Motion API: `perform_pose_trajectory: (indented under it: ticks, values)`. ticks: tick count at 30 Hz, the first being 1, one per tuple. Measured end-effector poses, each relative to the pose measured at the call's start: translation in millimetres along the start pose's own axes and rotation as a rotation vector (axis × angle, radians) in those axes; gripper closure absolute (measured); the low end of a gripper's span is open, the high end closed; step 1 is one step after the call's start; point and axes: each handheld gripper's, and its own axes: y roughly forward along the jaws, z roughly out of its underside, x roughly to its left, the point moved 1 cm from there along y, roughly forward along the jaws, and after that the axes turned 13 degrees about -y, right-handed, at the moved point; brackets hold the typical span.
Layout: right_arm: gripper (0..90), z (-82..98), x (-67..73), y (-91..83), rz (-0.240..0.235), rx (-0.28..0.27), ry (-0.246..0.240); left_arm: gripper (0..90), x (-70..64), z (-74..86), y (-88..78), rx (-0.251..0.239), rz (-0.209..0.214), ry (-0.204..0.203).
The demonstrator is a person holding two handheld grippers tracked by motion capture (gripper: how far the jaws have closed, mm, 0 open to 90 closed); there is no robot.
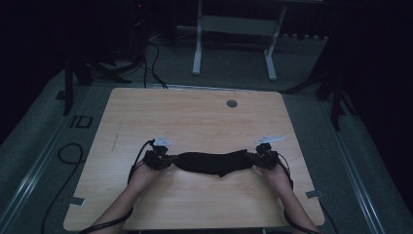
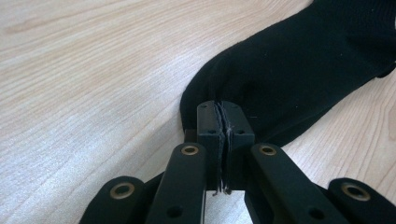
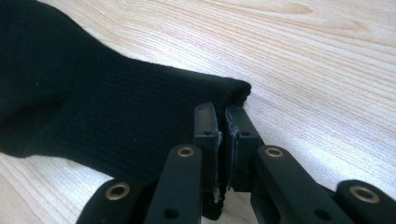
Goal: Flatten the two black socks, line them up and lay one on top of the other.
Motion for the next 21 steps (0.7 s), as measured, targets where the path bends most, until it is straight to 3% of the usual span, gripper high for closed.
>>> perform_pose_trajectory:
  ticks: [3, 7, 9, 11, 14, 18, 21]
  values:
    - [84.2, 0.7, 1.2, 0.3, 0.008, 0.002, -0.009, 87.7, -0.3, 0.4, 0.2, -0.008, -0.009, 0.006]
    - [82.4, 1.6, 0.8, 0.7, 0.007, -0.002, -0.004, 87.4, 0.0, 2.7, 5.8, 0.022, -0.016, 0.020]
    - [76.4, 1.8, 0.7, 0.8, 0.007, 0.001, -0.002, 85.8, 1.1, 3.0, 6.0, 0.016, 0.000, -0.001]
    - [66.0, 1.6, -0.4, 0.2, -0.007, 0.003, 0.005, 76.9, 0.9, 3.0, 4.8, 0.012, 0.027, -0.005]
    - [55.0, -0.3, 0.7, -6.1, -0.021, -0.010, 0.009, 67.1, -3.6, 2.2, -2.6, -0.025, 0.022, 0.009]
    - [51.7, -9.2, 8.8, -22.1, -0.013, -0.052, -0.032, 54.8, -9.3, -0.8, -11.9, -0.055, 0.008, 0.017]
    - [53.5, -16.4, 17.0, -31.5, -0.013, -0.089, -0.053, 53.7, -14.3, -0.7, -17.4, -0.091, 0.003, 0.026]
